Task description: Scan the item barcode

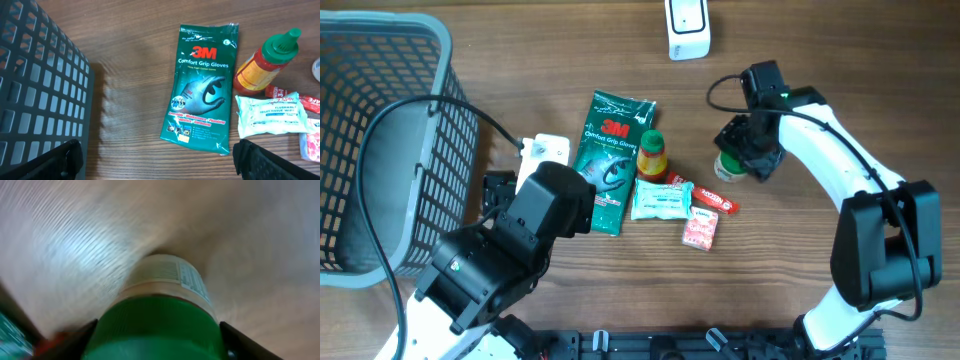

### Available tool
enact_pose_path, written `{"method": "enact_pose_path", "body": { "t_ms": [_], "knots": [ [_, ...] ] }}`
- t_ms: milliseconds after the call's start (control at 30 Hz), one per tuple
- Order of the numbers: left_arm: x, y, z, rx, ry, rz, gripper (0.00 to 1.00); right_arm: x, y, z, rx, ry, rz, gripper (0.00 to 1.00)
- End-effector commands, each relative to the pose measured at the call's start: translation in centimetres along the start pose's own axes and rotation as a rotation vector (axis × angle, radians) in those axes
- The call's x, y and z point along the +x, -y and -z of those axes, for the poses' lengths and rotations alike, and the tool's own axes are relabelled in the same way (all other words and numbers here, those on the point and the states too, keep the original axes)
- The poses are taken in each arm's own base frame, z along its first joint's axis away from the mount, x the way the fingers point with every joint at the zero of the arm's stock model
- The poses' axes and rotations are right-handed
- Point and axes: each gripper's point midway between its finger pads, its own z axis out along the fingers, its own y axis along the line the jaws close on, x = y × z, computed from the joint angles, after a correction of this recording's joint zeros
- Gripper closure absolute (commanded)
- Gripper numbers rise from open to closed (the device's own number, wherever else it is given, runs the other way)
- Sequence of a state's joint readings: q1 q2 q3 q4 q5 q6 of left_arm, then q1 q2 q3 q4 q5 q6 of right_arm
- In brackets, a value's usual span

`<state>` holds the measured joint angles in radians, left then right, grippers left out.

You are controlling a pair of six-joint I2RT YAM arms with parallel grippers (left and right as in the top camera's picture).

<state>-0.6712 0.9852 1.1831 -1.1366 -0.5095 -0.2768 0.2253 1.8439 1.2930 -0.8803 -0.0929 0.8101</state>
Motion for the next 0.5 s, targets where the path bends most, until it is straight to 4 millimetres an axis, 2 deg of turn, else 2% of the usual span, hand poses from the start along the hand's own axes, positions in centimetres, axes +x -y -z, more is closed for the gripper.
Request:
{"method": "enact_pose_path", "body": {
  "t_ms": [0,133,267,300,367,467],
  "knots": [
    [-0.1,0.0,0.1,0.004,0.003,0.024,0.0,-0.6,-0.1,0.3,-0.001,0.011,0.583,0.19],
    [-0.1,0.0,0.1,0.004,0.003,0.024,0.0,-1.0,0.1,0.4,0.016,0.025,0.717,0.18],
    [-0.1,0.0,0.1,0.004,0.003,0.024,0.0,-1.8,0.8,0.8,0.079,0.053,0.758,0.04],
    [-0.1,0.0,0.1,0.004,0.003,0.024,0.0,-1.9,0.7,1.3,0.082,0.052,0.744,0.01],
    [-0.1,0.0,0.1,0.004,0.003,0.024,0.0,-2.0,0.4,2.5,0.08,0.055,0.706,0.0],
    [-0.1,0.0,0.1,0.004,0.003,0.024,0.0,-2.2,-0.2,5.3,0.063,0.078,0.559,0.0]
  ]
}}
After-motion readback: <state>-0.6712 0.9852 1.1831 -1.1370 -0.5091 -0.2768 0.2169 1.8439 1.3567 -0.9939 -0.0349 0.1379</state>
